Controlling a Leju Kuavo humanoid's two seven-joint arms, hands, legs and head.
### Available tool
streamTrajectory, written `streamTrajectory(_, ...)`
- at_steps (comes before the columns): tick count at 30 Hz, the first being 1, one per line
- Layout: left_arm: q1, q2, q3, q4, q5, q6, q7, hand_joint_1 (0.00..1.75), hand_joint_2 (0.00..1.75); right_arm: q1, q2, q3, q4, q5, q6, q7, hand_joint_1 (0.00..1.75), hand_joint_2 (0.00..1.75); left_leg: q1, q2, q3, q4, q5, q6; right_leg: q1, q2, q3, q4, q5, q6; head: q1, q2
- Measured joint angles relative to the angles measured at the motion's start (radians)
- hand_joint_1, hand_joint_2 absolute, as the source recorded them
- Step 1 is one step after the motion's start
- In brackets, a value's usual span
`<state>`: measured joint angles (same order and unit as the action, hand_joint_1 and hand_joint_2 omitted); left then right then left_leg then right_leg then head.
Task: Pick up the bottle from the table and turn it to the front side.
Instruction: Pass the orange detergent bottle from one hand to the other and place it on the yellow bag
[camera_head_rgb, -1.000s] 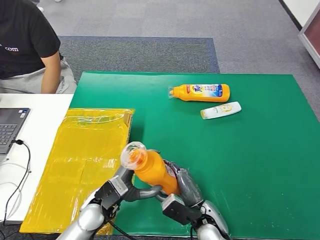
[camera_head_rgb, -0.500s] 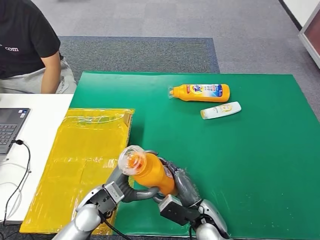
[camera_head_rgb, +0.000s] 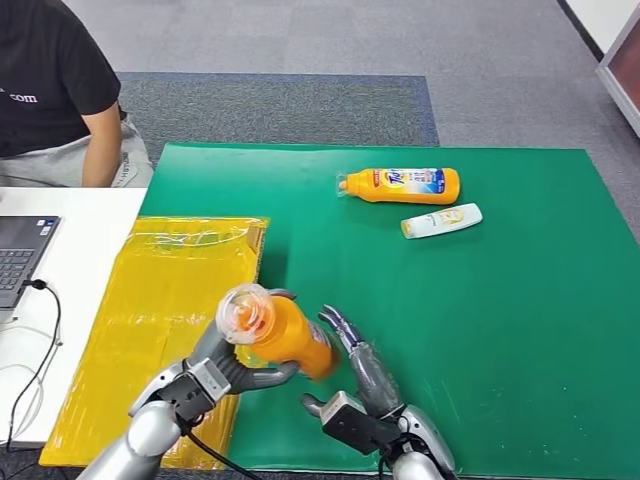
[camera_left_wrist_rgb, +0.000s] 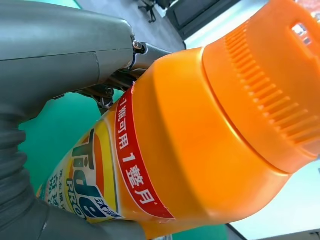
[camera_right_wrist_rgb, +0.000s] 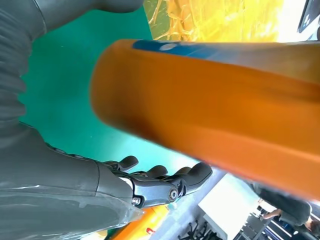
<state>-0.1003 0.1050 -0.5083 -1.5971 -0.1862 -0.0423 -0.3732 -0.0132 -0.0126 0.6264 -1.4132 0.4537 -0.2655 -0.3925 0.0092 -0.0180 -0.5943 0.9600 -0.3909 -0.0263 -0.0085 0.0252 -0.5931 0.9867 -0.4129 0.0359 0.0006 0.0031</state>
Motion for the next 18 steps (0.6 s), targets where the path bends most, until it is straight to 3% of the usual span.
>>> streamTrajectory(5, 0.001, 0.059, 0.02, -0.029, 0.035, -0.091, 0.077, 1.75, 1.75, 0.011, 0.0, 0.0, 0.003, -0.003, -0.003, 0.0, 0.0, 1.75, 0.0, 0.0, 0.0, 0.0, 0.0, 0.0, 0.0, 0.0, 0.0, 0.0, 0.0, 0.0, 0.0, 0.0)
streamTrajectory(8, 0.01, 0.132, 0.045, -0.045, 0.073, -0.17, 0.145, 1.75, 1.75, 0.022, 0.0, 0.0, 0.005, -0.004, -0.012, 0.001, 0.0, 1.75, 0.0, 0.0, 0.0, 0.0, 0.0, -0.001, 0.001, 0.0, 0.0, 0.001, -0.001, -0.001, 0.0, 0.0)
streamTrajectory(12, 0.06, 0.261, 0.099, -0.075, 0.141, -0.266, 0.203, 1.75, 1.75, 0.033, 0.0, 0.0, 0.012, -0.008, -0.021, 0.001, 0.0, 1.75, 0.001, 0.001, 0.0, 0.0, 0.0, -0.001, 0.002, 0.0, -0.001, 0.002, -0.002, -0.003, 0.0, 0.0)
streamTrajectory(18, 0.173, 0.507, 0.25, -0.178, 0.316, -0.423, 0.254, 1.75, 1.75, 0.031, 0.009, 0.0, 0.027, -0.025, -0.018, -0.002, 0.0, 1.75, 0.004, 0.001, 0.0, 0.0, -0.001, -0.004, 0.005, 0.0, -0.001, 0.003, -0.004, -0.006, 0.0, 0.0)
